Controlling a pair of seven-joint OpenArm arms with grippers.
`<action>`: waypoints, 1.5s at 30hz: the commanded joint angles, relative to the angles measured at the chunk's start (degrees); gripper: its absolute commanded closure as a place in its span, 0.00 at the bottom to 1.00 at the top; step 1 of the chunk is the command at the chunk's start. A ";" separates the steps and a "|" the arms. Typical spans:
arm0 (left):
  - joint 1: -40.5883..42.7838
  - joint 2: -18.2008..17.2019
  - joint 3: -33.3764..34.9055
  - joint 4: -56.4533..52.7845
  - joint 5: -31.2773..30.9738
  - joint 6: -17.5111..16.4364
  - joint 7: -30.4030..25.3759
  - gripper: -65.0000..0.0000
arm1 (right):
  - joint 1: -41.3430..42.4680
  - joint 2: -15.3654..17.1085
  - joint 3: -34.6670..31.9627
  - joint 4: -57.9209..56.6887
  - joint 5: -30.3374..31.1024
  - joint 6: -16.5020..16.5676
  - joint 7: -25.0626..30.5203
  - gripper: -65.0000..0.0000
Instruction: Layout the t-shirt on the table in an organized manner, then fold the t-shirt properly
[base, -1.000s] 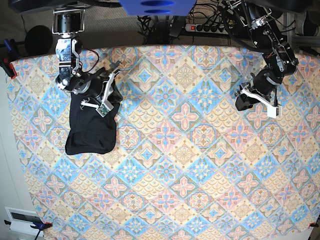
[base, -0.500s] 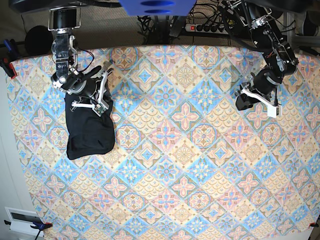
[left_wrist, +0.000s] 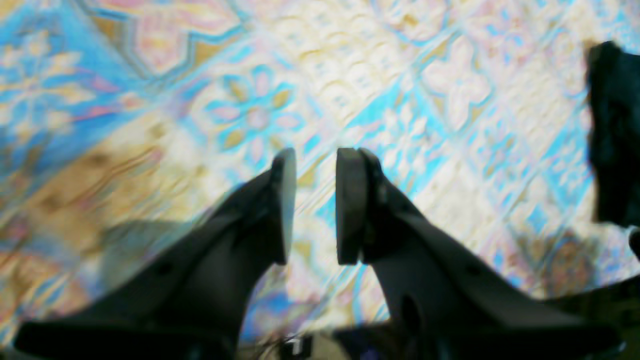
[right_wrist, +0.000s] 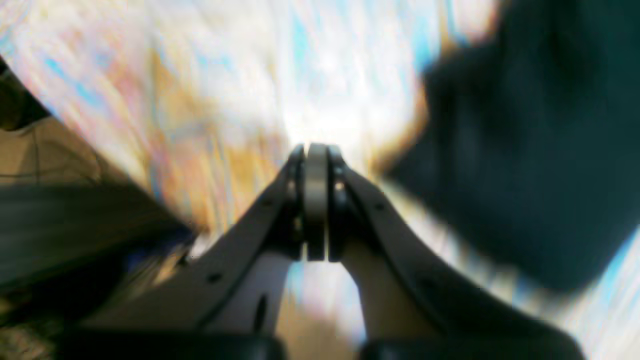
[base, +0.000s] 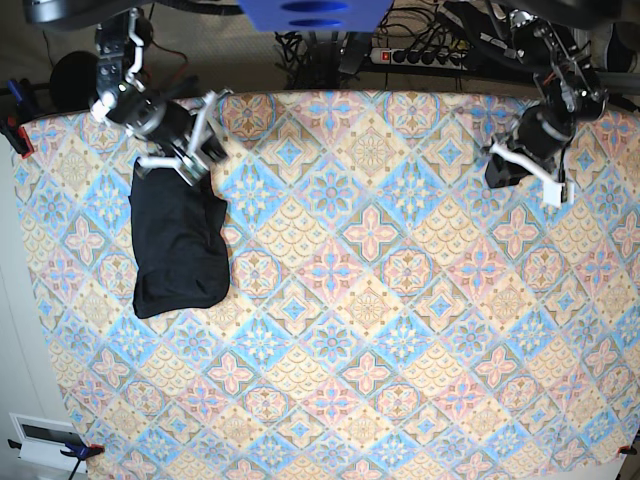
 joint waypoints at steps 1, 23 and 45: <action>1.22 -0.54 -1.41 1.83 -0.81 0.03 -0.96 0.80 | -2.19 0.42 1.90 1.01 2.66 0.49 0.93 1.00; 34.28 -2.21 -13.54 -2.22 0.51 -0.23 -5.18 1.00 | -24.08 0.42 15.79 -5.32 1.61 0.49 1.46 1.00; 14.67 -5.11 23.82 -59.45 21.79 0.12 -47.38 1.00 | 3.08 0.68 2.52 -71.95 -13.69 0.49 26.42 1.00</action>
